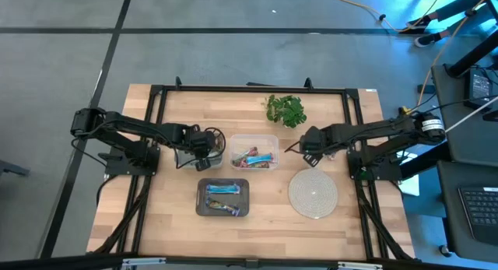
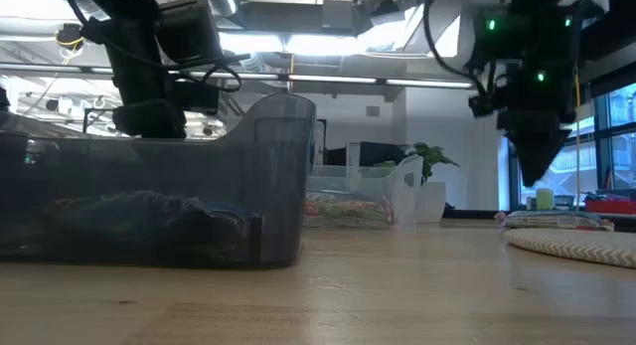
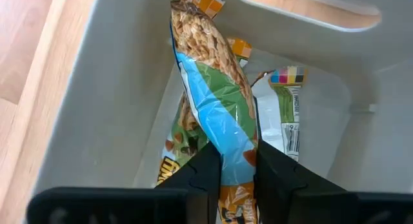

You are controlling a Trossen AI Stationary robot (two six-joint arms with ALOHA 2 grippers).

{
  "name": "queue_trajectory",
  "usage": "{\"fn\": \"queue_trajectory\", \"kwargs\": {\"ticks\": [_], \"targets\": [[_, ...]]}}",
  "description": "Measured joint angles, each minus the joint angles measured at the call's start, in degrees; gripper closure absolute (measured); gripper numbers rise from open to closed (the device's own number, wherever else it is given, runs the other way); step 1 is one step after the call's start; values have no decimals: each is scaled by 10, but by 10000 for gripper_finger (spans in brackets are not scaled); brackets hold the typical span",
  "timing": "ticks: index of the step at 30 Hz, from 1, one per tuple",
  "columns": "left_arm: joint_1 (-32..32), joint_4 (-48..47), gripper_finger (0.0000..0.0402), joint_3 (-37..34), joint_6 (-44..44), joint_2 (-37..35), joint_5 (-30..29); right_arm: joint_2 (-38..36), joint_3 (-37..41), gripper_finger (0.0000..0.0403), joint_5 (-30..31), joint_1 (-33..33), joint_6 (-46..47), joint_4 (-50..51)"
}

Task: Pick and place Granola Bars by type
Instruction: Put the yellow granola bar into the gray bin, then put the red granola bar into the white transparent bin

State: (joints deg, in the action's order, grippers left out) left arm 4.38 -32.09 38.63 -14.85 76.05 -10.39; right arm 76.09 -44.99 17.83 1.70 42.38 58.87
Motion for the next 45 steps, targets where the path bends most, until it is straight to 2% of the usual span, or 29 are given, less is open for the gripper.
{"fn": "queue_trajectory", "kwargs": {"ticks": [9, 14, 19, 24, 31, 38, 45], "targets": [[-2, -26, 317, 0, -8, 0, 21, 0, 72, 185, -17, 60, -54, -37], [-2, -25, 283, 0, -10, 0, 26, 0, 103, 185, -28, 84, -63, -72], [-1, -27, 244, 1, -7, -1, 28, 0, 132, 185, -74, 100, -84, -127], [-2, -28, 231, 23, 9, -24, 28, -2, 142, 190, -82, 106, -82, -137], [-2, -14, 234, 34, 26, -79, 26, -1, 141, 248, -89, 106, -82, -141], [-9, 44, 235, 34, 21, -114, 25, -1, 141, 312, -94, 99, -99, -148], [-34, 84, 236, 34, 69, -115, 26, 1, 109, 329, -91, 77, -121, -152]]}}
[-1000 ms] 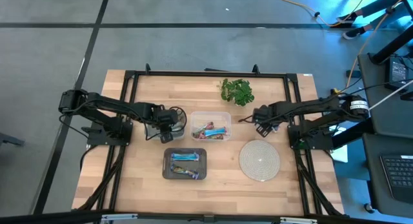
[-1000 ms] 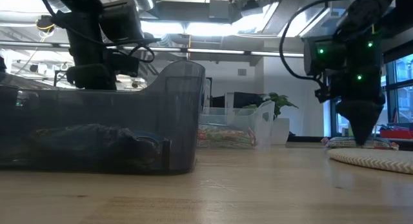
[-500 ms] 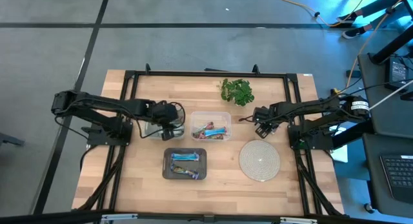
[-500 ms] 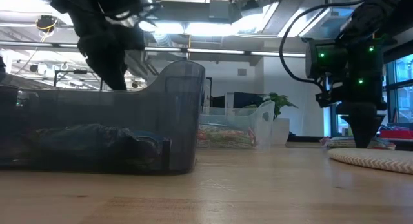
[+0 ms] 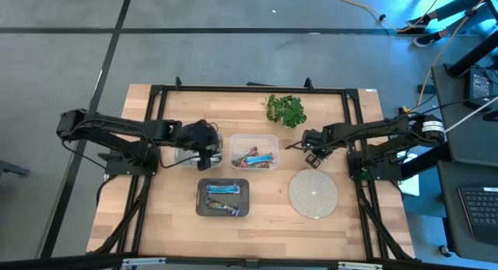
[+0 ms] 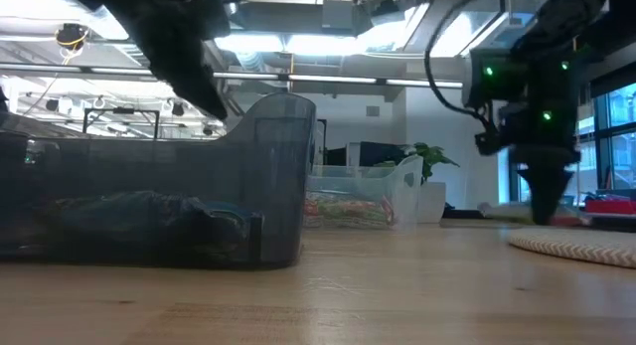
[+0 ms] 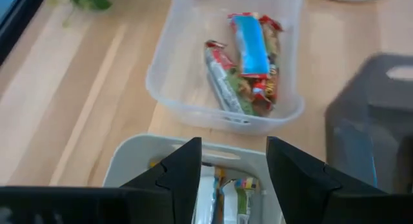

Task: Pick and place Granola Bars by type
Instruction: Put the red granola bar into the white transparent bin

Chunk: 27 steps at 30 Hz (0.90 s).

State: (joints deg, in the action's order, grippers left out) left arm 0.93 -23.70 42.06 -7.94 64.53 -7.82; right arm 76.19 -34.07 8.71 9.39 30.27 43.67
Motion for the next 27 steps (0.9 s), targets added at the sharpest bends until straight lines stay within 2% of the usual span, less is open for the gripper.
{"fn": "queue_trajectory", "kwargs": {"ticks": [5, 11, 16, 22, 27], "targets": [[-19, 2, 237, 0, 38, -2, 0, 0, -54, 326, 7, -21, -8, -6], [-32, 13, 236, 0, 50, -5, 0, -1, -130, 326, 9, -61, -30, -76], [-35, 27, 237, 0, 57, -21, 0, 0, -191, 325, 59, -91, -71, -119], [-36, 60, 238, -27, 43, -86, 2, 6, -199, 325, 62, -116, -161, -288], [-43, 132, 236, -83, 34, -148, 5, 46, -191, 325, 63, -117, -173, -318]]}}
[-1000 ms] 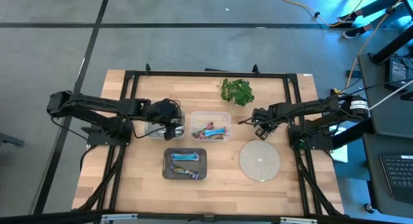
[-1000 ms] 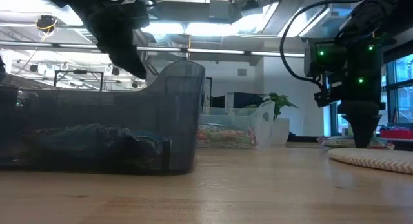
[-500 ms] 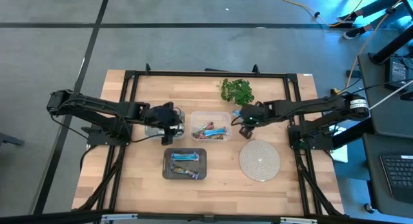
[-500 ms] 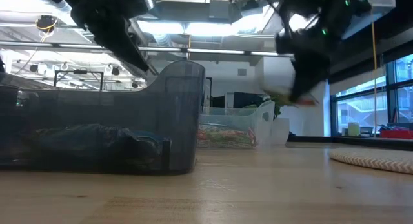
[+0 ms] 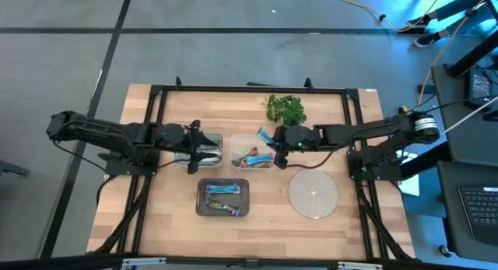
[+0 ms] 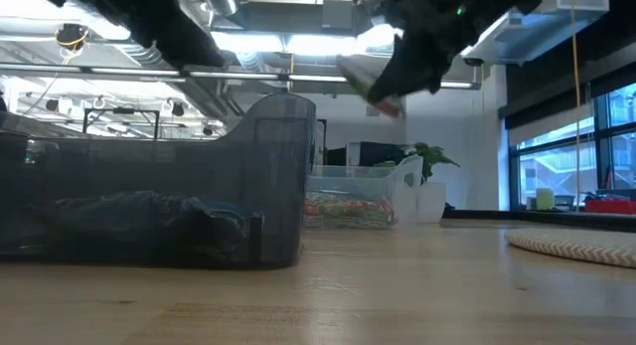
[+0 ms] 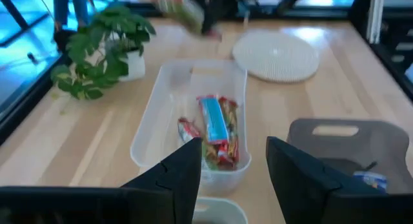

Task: Pick and place Granola Bars by type
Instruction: Put the red granola bar into the white transparent bin, then return to Home Position

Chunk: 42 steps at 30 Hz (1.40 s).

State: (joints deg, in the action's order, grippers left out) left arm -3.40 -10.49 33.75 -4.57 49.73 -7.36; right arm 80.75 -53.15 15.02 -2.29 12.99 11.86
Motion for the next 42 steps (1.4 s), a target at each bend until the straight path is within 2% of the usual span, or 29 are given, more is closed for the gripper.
{"fn": "queue_trajectory", "kwargs": {"ticks": [12, 20, 23, 28, 32, 36, 42], "targets": [[0, 134, 236, -135, -9, -109, 0, 123, 0, 325, 0, 0, -15, -48], [0, 142, 238, -181, -24, -165, -4, 145, 0, 323, -1, 0, -24, -46], [0, 147, 236, -192, -23, -188, -5, 145, 0, 310, -1, 0, -38, -49], [0, 153, 238, -213, -22, -220, -10, 144, 0, 255, -12, 0, -41, -47], [1, 145, 236, -222, -22, -248, -21, 112, 0, 220, -7, -3, -28, -18], [1, 116, 237, -222, -22, -292, -24, 47, 5, 206, 18, -26, -31, 32], [1, 70, 236, -222, -20, -362, -29, -81, 92, 204, 95, -80, -10, 16]]}}
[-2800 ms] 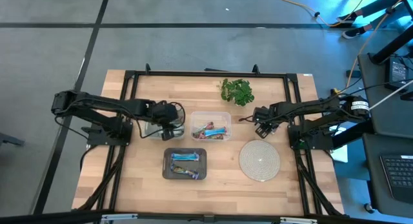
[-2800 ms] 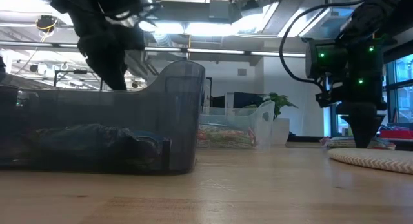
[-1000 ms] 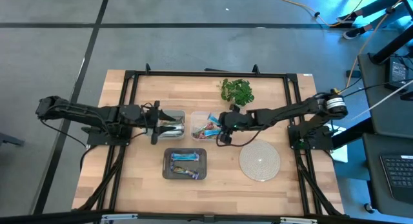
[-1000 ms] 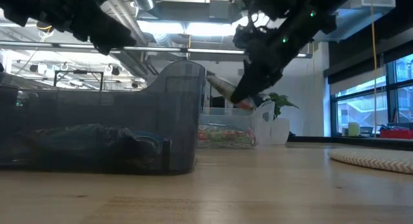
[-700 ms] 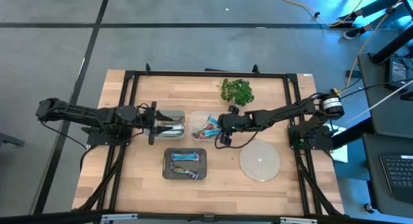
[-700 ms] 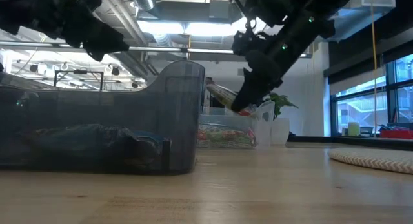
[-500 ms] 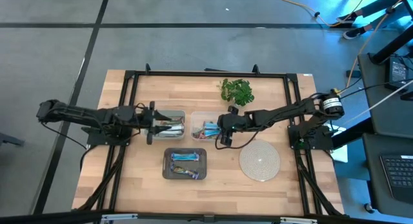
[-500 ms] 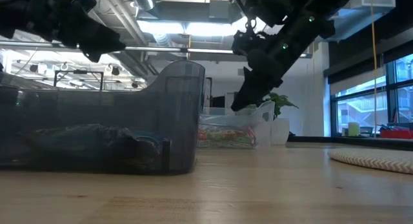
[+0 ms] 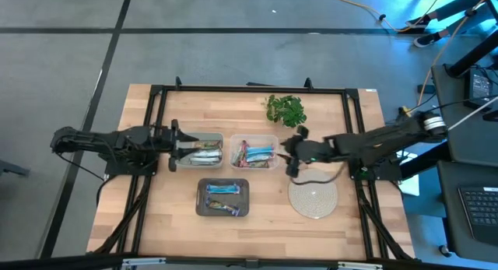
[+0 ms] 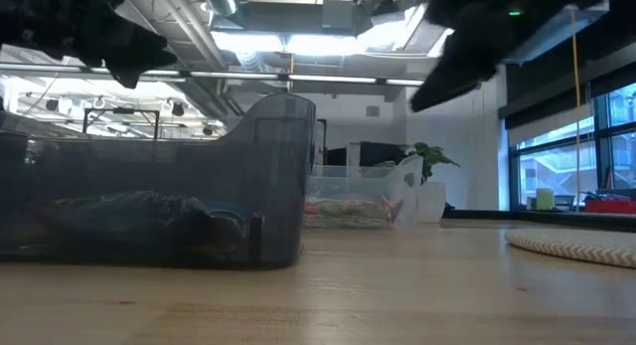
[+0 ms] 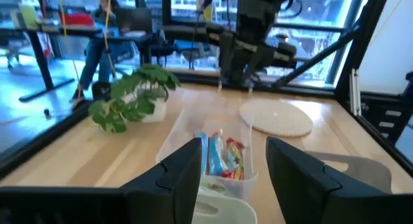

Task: Pick and place Granola Bars by type
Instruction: Return to Home Position

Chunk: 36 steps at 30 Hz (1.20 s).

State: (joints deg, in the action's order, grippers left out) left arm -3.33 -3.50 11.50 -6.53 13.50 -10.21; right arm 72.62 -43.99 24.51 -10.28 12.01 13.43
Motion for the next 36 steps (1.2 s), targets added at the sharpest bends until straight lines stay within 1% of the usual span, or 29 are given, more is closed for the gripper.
{"fn": "queue_trajectory", "kwargs": {"ticks": [4, 7, 8, 11, 14, 20, 26, 36], "targets": [[0, -36, 236, 0, 2, -44, -11, -87, 72, 204, 5, -27, 33, -27], [0, -75, 238, 0, -12, -76, -26, -146, 125, 204, 19, -37, 43, -74], [0, -77, 238, -2, -16, -84, -27, -165, 141, 204, 25, -38, 43, -85], [0, -44, 236, -26, -17, -110, -17, -215, 181, 204, 29, -38, 39, -115], [1, -31, 236, -52, -18, -134, -20, -257, 203, 204, 29, -38, 28, -127], [1, -23, 237, -82, -35, -134, -36, -330, 228, 204, 28, -38, 26, -125], [1, -22, 238, -82, -34, -135, -47, -403, 268, 205, 29, -38, 18, -129], [1, -22, 237, -82, -32, -135, -47, -538, 344, 205, 28, -38, 2, -150]]}}
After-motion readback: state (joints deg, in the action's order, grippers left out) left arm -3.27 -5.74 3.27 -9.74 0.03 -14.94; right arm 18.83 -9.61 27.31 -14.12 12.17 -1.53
